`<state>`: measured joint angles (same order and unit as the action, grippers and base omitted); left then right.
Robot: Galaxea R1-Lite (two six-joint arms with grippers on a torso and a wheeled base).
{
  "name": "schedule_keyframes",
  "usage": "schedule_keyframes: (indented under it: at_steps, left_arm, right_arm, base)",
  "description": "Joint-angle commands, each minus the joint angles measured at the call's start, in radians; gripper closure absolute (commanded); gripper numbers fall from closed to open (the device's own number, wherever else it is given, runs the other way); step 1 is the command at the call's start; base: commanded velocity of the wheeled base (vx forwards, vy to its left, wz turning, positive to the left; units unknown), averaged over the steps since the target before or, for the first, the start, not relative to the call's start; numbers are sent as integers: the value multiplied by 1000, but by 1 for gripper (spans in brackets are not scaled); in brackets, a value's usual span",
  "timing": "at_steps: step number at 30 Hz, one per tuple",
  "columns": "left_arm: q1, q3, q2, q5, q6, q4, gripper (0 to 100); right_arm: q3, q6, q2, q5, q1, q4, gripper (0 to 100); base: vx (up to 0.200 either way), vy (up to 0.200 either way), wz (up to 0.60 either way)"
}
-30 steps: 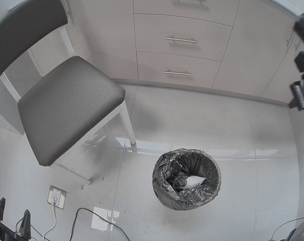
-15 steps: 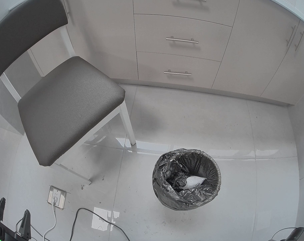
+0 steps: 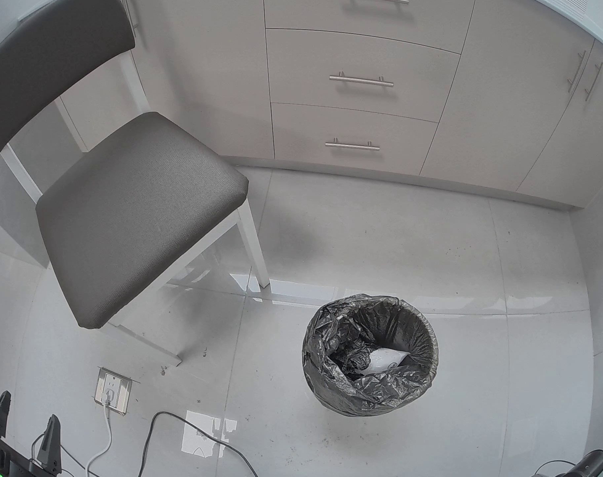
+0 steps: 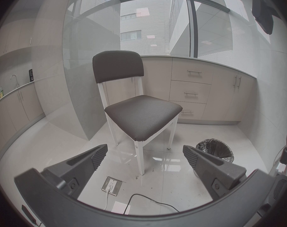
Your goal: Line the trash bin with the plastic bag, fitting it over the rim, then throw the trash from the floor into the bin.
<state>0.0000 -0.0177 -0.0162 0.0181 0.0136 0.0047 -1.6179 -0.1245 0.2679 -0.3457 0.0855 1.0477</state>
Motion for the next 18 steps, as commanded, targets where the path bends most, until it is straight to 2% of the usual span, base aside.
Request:
schedule_keyframes:
  at_steps: [1, 6, 8, 9, 10, 12, 14, 16, 17, 18]
  left_arm:
    - [0, 18, 16, 0, 0, 0, 0]
    - [0, 18, 16, 0, 0, 0, 0]
    - [0, 18, 16, 0, 0, 0, 0]
    - [0, 18, 16, 0, 0, 0, 0]
    - [-2, 18, 16, 0, 0, 0, 0]
    - [0, 18, 16, 0, 0, 0, 0]
    - [0, 18, 16, 0, 0, 0, 0]
    - [0, 18, 16, 0, 0, 0, 0]
    - [0, 18, 16, 0, 0, 0, 0]
    - [0, 18, 16, 0, 0, 0, 0]
  right_arm:
    - [498, -17, -268, 14, -84, -225, 100]
    - [642, 89, -268, 47, -81, -279, 100]
    - [802, 147, -268, 97, -81, -448, 100]
    - [811, 151, -268, 99, -81, -460, 100]
    - [967, 169, -268, 106, -81, -667, 100]
    - [1070, 166, -268, 111, -81, -814, 100]
    - [1251, 151, -268, 157, -81, -1037, 100]
    - [1377, 128, -268, 192, -81, -1140, 100]
    - [1377, 128, -268, 192, -81, -1140, 100]
    - [1480, 98, -268, 194, -81, -1181, 100]
  base:
    - [0, 0, 0]
    - [0, 0, 0]
    - [0, 0, 0]
    - [0, 0, 0]
    - [0, 0, 0]
    - [0, 0, 0]
    - [0, 0, 0]
    - [0, 0, 0]
    - [0, 0, 0]
    - [0, 0, 0]
